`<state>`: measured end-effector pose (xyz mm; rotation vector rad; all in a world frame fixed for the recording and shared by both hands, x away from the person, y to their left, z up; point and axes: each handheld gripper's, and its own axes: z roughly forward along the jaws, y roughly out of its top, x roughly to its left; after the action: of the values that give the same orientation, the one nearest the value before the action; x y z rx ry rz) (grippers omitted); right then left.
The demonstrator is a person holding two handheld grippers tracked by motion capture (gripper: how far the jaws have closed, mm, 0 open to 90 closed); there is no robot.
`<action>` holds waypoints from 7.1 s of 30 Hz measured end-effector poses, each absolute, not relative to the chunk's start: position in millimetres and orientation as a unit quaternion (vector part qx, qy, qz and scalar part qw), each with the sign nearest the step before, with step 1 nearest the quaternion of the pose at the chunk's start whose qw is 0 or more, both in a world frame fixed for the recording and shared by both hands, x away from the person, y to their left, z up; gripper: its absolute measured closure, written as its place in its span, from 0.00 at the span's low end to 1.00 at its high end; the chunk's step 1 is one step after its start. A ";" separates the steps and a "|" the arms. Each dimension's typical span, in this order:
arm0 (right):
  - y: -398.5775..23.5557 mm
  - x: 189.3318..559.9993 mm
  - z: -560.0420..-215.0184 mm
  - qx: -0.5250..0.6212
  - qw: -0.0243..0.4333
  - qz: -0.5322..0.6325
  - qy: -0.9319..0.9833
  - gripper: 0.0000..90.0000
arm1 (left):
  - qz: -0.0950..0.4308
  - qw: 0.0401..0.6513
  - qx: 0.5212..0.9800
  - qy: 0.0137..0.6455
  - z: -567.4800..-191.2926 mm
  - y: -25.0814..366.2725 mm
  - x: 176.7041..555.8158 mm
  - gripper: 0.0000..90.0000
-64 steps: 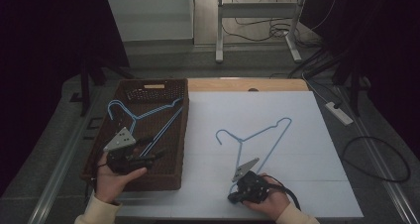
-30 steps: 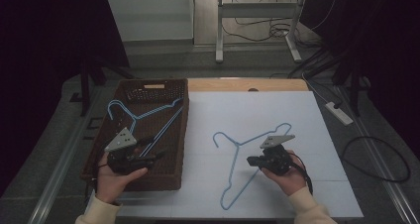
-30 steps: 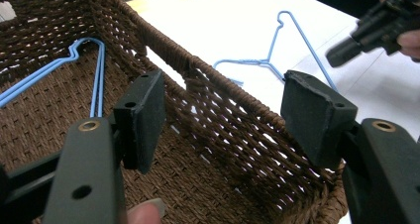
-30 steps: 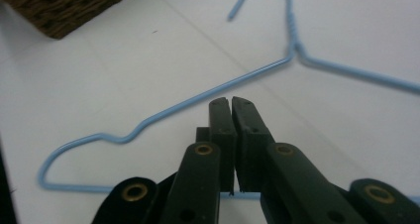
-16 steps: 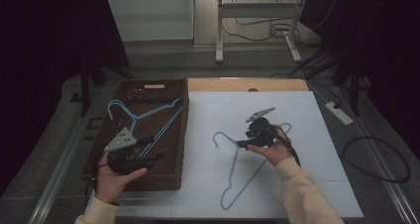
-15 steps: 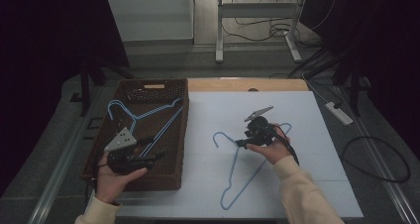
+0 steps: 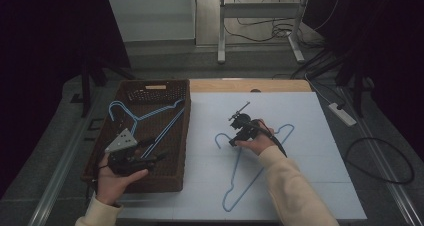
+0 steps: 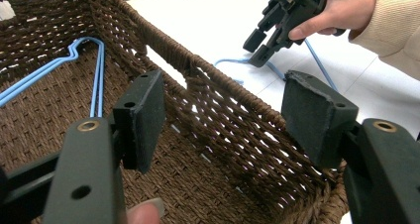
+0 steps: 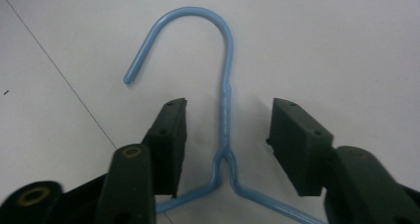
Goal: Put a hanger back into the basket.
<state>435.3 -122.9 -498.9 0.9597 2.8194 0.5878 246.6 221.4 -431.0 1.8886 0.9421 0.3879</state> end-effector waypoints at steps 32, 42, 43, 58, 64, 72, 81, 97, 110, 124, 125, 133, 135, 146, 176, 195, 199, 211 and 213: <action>-129.2 414.2 -467.5 0.320 0.112 0.210 0.917 0.96 | 0.155 0.479 0.774 0.384 -431.0 218.1 246.2 0.38; -138.4 404.3 -456.5 0.320 0.124 0.238 0.908 0.96 | 0.144 0.482 0.777 0.378 -431.3 209.8 245.7 0.38; -139.1 403.7 -456.0 0.320 0.125 0.240 0.908 0.96 | 0.143 0.483 0.777 0.379 -431.3 209.2 245.7 0.38; -143.7 399.0 -454.0 0.321 0.131 0.256 0.902 0.96 | 0.112 0.480 0.790 0.365 -433.2 170.8 245.6 0.38; -145.5 397.3 -453.1 0.320 0.133 0.262 0.901 0.96 | 0.105 0.477 0.794 0.361 -432.2 149.9 247.7 0.37; -146.5 395.0 -452.0 0.323 0.132 0.269 0.898 0.96 | 0.094 0.471 0.801 0.357 -430.2 120.8 252.9 0.37; -147.7 394.4 -450.2 0.328 0.131 0.276 0.894 0.96 | 0.085 0.447 0.820 0.346 -436.9 85.7 255.2 0.36; -147.8 390.8 -448.2 0.330 0.136 0.283 0.890 0.96 | 0.054 0.411 0.840 0.349 -460.0 35.0 271.2 0.35; -150.1 387.3 -447.1 0.328 0.140 0.292 0.887 0.96 | 0.041 0.367 0.858 0.357 -490.4 8.0 290.8 0.40; -153.8 384.2 -442.8 0.327 0.140 0.306 0.883 0.96 | -0.008 0.358 0.857 0.370 -507.4 -0.1 302.2 0.86; -154.1 383.9 -442.3 0.328 0.140 0.306 0.883 0.96 | -0.011 0.360 0.854 0.374 -507.0 0.3 302.6 0.87; -168.4 376.6 -433.5 0.337 0.142 0.347 0.864 0.84 | -0.007 0.373 0.836 0.403 -500.5 8.3 302.3 0.95; -174.4 370.7 -431.0 0.336 0.142 0.363 0.858 0.79 | -0.001 0.379 0.832 0.406 -498.8 9.9 301.7 0.96; -219.8 331.8 -429.0 0.349 0.152 0.439 0.814 0.53 | -0.005 0.415 0.813 0.408 -491.7 15.6 299.3 0.96; -303.2 281.4 -460.7 0.361 0.172 0.499 0.769 0.32 | 0.029 0.483 0.790 0.377 -430.1 47.5 277.9 0.97; -303.4 287.9 -472.4 0.371 0.161 0.480 0.779 0.32 | 0.070 0.515 0.770 0.369 -383.2 112.7 270.8 0.97; -303.4 288.9 -473.5 0.371 0.160 0.477 0.781 0.32 | 0.078 0.519 0.764 0.376 -380.1 128.8 270.4 0.97; -303.1 290.5 -477.1 0.372 0.162 0.463 0.788 0.32 | 0.107 0.534 0.737 0.400 -370.4 185.0 270.5 0.97; -303.5 290.3 -477.2 0.373 0.162 0.462 0.788 0.32 | 0.113 0.535 0.734 0.403 -368.5 192.2 269.9 0.97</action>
<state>290.3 -303.5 -477.2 1.0638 2.2492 1.3184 269.9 192.2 -368.5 1.7478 0.9598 0.2689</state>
